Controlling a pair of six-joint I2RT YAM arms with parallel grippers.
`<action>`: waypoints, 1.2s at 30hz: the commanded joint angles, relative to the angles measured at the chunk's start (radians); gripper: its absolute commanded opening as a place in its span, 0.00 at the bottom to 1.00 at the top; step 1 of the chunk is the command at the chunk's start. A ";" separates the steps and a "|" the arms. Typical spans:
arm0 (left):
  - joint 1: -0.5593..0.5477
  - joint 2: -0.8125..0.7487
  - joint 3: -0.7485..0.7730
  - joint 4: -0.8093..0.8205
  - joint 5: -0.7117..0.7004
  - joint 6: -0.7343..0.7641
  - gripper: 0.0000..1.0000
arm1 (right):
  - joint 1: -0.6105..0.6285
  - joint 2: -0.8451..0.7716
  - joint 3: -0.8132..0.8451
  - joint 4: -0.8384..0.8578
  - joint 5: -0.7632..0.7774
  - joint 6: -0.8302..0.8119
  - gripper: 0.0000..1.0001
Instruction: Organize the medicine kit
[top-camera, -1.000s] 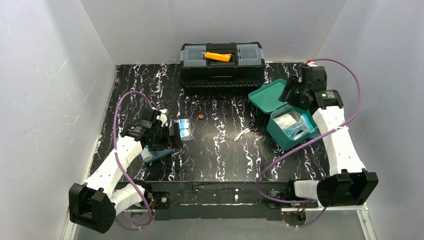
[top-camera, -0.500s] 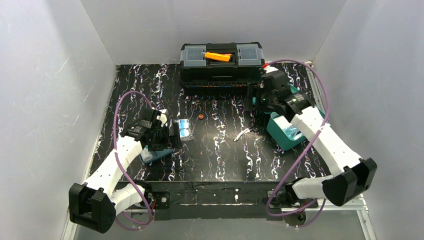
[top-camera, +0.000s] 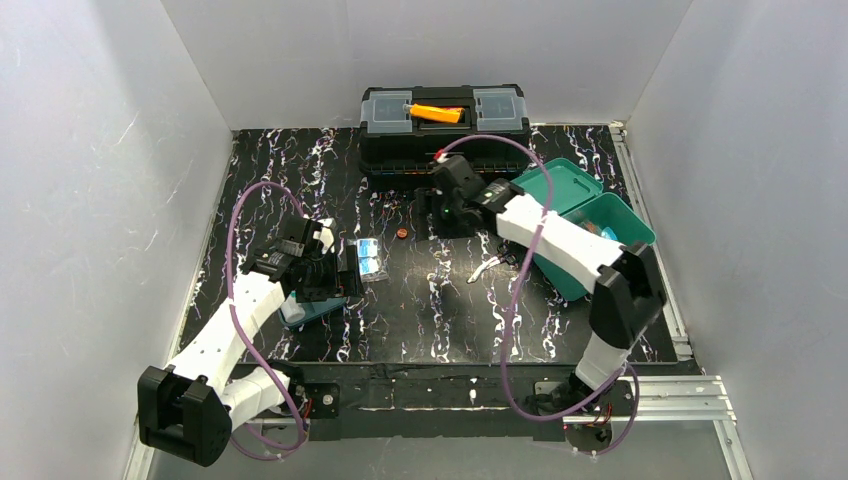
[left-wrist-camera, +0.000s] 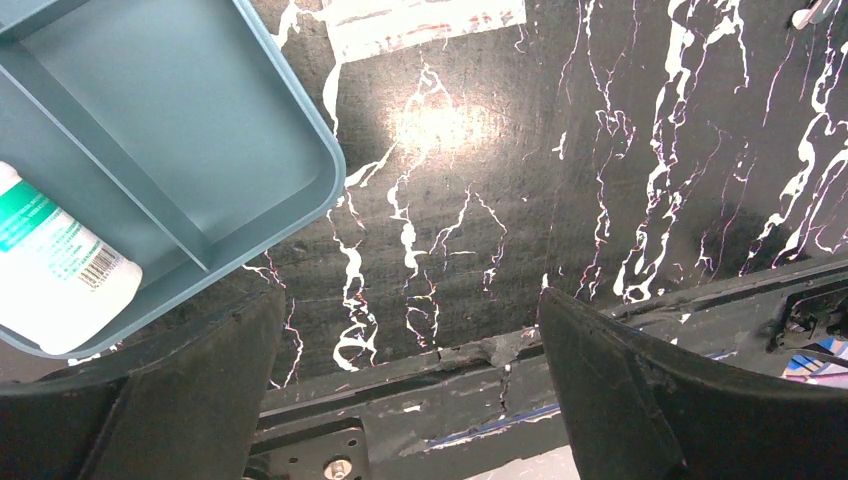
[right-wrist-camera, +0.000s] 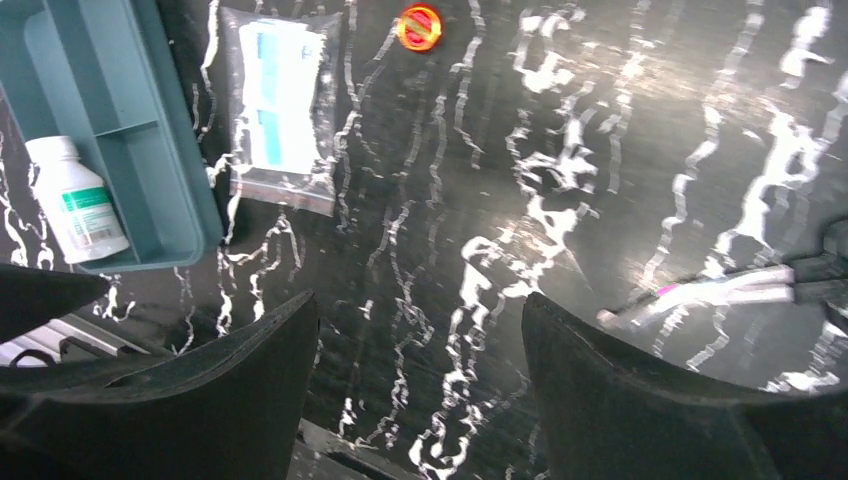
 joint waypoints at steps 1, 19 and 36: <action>-0.004 -0.014 0.026 -0.022 -0.011 0.000 0.98 | 0.051 0.093 0.110 0.061 -0.037 0.045 0.80; -0.004 -0.116 0.032 -0.039 -0.124 -0.019 0.98 | 0.169 0.454 0.409 -0.002 -0.028 0.053 0.80; -0.004 -0.171 0.036 -0.051 -0.189 -0.035 0.98 | 0.222 0.687 0.639 -0.087 0.084 0.065 0.78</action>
